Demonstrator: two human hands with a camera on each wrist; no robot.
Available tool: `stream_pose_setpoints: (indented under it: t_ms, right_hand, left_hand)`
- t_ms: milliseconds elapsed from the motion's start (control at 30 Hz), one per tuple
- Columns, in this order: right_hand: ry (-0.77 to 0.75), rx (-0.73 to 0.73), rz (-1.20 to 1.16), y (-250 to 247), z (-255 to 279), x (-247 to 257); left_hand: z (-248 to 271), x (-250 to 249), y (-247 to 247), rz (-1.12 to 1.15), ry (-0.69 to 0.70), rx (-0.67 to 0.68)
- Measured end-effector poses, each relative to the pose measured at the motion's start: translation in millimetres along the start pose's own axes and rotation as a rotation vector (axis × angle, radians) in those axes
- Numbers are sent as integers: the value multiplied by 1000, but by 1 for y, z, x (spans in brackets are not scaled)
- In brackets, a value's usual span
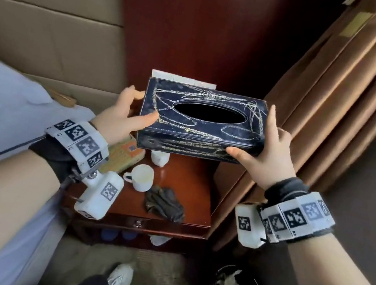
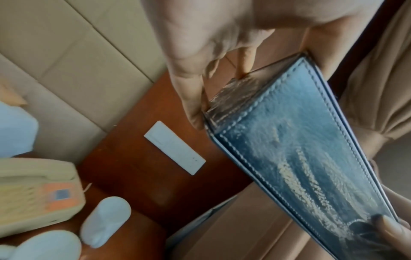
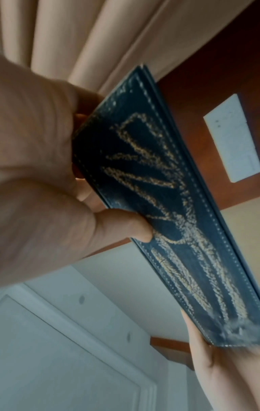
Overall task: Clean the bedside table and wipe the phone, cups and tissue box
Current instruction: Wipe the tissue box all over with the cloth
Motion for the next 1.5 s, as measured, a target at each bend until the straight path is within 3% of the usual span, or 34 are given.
stream_pose_setpoints:
  t_ms: [200, 533, 800, 933, 1167, 1300, 1400, 1500]
  right_hand:
    - [-6, 128, 9, 120, 35, -21]
    - [75, 232, 56, 299, 124, -55]
    - [173, 363, 85, 408, 118, -68]
    - [190, 371, 110, 433, 112, -83]
    - [163, 338, 129, 447, 99, -92]
    - [179, 339, 113, 446, 94, -102]
    - [162, 374, 117, 439, 89, -108]
    - [80, 431, 338, 423, 82, -121]
  left_hand:
    - [47, 110, -6, 85, -109, 5]
    - [118, 295, -27, 24, -244, -36]
    - [114, 388, -46, -107, -376, -33]
    - [101, 423, -40, -144, -427, -9]
    - [89, 452, -28, -3, -443, -40]
    - [84, 449, -16, 42, -408, -49]
    - [77, 431, -5, 73, -310, -65]
    - [76, 436, 2, 102, -326, -40]
Point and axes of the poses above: each hand's wrist, its own z-axis away from the middle knuckle, its own y-axis out of the palm, x = y × z, the point moved 10 cm from there along -z, towards the middle knuckle, and after that the axes turned 3 degrees about y, right-handed, at the moved point
